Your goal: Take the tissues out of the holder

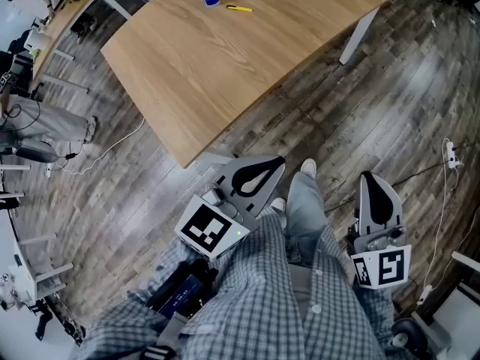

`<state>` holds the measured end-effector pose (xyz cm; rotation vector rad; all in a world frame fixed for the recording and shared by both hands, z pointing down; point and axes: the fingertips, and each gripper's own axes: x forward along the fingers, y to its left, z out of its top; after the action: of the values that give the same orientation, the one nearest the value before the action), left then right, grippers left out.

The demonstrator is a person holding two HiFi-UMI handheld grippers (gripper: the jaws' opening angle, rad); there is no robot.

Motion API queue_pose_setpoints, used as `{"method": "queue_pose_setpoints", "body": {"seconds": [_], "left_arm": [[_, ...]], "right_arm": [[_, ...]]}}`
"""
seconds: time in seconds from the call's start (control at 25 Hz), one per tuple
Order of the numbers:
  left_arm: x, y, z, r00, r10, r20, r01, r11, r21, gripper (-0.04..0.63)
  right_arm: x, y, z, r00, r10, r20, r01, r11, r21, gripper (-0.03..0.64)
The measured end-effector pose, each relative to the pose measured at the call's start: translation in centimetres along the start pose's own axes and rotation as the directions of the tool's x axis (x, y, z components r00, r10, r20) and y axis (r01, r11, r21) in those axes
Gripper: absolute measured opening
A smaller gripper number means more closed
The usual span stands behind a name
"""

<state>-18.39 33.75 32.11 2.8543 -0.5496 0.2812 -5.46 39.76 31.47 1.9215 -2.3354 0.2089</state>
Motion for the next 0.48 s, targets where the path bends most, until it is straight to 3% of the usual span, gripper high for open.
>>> {"method": "queue_pose_setpoints", "body": {"seconds": [0.48], "left_arm": [[6.8, 2.2, 2.1, 0.999, 0.033, -0.009, -0.033, 0.999, 0.008, 0.005]], "right_arm": [[4.0, -6.7, 0.6, 0.999, 0.041, 0.0, -0.041, 0.999, 0.006, 0.011]]}}
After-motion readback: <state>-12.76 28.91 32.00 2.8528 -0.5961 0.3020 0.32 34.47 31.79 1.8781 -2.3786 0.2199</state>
